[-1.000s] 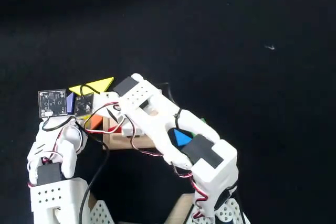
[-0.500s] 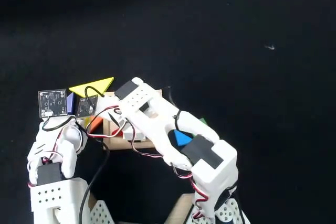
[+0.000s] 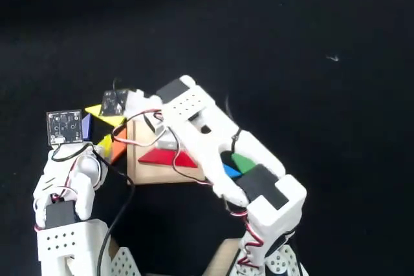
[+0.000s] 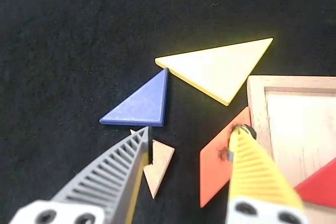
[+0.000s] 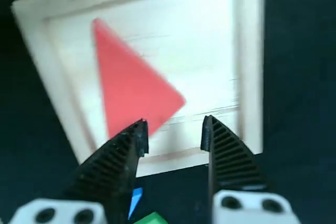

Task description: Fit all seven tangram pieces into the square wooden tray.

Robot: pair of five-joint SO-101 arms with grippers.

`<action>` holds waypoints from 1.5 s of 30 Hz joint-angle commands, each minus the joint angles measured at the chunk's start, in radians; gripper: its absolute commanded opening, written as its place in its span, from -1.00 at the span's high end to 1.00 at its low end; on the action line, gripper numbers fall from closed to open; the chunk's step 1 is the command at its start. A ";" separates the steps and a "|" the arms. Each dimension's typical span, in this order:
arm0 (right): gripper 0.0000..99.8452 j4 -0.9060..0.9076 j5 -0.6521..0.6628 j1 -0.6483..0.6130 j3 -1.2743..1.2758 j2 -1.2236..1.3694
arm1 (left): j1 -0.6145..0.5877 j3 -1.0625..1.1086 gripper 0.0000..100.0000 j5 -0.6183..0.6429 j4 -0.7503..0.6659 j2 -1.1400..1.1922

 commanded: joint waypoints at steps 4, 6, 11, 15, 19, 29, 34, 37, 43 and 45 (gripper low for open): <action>0.98 -0.180 -0.008 0.051 -0.062 -0.016 | 0.010 0.005 0.51 -0.009 -0.032 -0.012; 0.96 -0.196 -0.023 0.055 -0.065 0.025 | 0.010 0.005 0.51 -0.009 -0.032 -0.012; 0.98 -0.199 -0.020 0.057 -0.067 0.102 | 0.010 0.005 0.51 -0.009 -0.032 -0.012; 0.98 -0.198 -0.003 0.069 -0.065 0.120 | 0.010 0.005 0.51 -0.009 -0.032 -0.012; 0.98 -0.192 0.037 0.084 -0.053 0.124 | 0.010 0.005 0.51 -0.009 -0.032 -0.012; 0.98 -0.140 0.044 -0.008 0.005 0.116 | 0.012 0.005 0.51 -0.009 -0.032 -0.012; 0.98 -0.064 0.044 -0.028 -0.007 0.114 | 0.012 0.005 0.51 -0.009 -0.032 -0.012; 0.98 -0.011 0.044 -0.020 -0.047 0.085 | 0.012 0.005 0.51 -0.009 -0.032 -0.012; 0.98 -0.028 0.017 0.126 -0.139 -0.059 | 0.012 0.005 0.51 -0.009 -0.032 -0.012; 0.98 -0.078 -0.034 0.184 -0.131 -0.064 | 0.012 0.005 0.51 -0.009 -0.032 -0.012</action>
